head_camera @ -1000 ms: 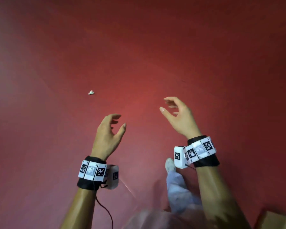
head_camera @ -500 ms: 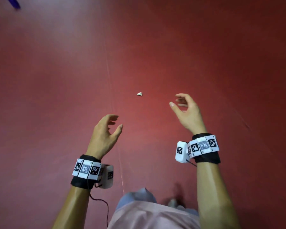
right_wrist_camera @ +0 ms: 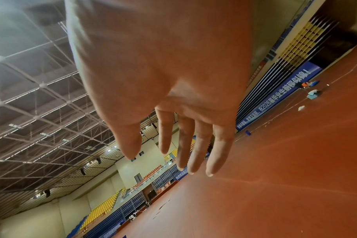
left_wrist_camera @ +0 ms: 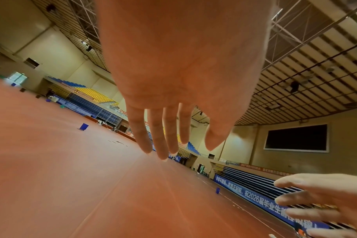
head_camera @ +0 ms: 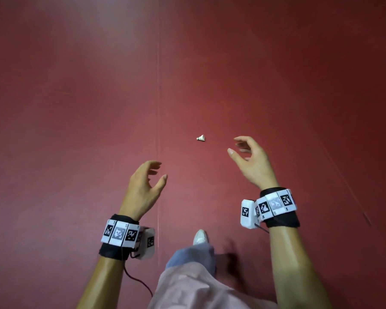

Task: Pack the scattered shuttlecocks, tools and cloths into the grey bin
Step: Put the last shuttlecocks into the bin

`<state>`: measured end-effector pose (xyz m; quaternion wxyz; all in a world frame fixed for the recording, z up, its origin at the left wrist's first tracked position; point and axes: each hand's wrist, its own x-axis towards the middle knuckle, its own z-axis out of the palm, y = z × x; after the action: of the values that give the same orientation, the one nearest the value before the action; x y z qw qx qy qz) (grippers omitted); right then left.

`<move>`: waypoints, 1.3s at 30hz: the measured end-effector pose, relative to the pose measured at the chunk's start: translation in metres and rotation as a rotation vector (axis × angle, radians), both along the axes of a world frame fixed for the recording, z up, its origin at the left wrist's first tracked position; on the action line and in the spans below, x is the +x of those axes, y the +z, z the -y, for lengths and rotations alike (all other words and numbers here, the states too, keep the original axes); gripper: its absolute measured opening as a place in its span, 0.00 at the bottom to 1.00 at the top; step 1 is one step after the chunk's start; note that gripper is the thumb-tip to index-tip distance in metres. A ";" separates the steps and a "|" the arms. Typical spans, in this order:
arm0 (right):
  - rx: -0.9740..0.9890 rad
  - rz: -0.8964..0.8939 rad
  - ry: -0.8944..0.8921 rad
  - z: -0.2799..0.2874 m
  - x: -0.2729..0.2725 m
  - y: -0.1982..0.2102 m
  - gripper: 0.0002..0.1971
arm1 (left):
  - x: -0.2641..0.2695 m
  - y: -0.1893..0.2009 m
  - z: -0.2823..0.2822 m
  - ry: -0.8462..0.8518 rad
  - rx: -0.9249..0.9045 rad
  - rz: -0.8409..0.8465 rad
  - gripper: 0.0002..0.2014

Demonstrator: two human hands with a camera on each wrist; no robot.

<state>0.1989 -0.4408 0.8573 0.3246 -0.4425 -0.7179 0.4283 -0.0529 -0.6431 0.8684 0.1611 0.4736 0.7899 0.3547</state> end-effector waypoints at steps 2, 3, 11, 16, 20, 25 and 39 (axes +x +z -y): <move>0.000 0.011 -0.027 -0.047 -0.023 0.005 0.17 | -0.027 0.002 -0.055 -0.040 -0.011 0.000 0.18; 0.001 0.003 -0.053 -0.069 -0.032 0.008 0.17 | -0.039 0.005 -0.082 -0.068 -0.017 -0.006 0.18; -0.052 -0.011 -0.171 -0.219 -0.073 0.014 0.16 | -0.095 0.018 -0.276 -0.240 -0.054 -0.050 0.19; -0.052 0.011 -0.171 -0.334 -0.083 -0.006 0.17 | -0.102 0.002 -0.397 -0.298 -0.066 -0.084 0.20; -0.044 0.058 -0.080 -0.443 -0.099 -0.004 0.18 | -0.114 -0.002 -0.486 -0.254 -0.035 -0.086 0.19; -0.029 0.064 -0.027 -0.588 -0.132 0.021 0.20 | -0.140 0.006 -0.582 -0.155 -0.072 -0.124 0.20; -0.176 0.208 0.149 -0.751 -0.289 -0.065 0.23 | -0.292 -0.046 -0.708 0.040 -0.175 -0.043 0.21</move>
<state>-0.0900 0.3101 0.7927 0.1756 -0.4567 -0.7383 0.4642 -0.3451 0.0652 0.8227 0.1778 0.4495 0.8304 0.2772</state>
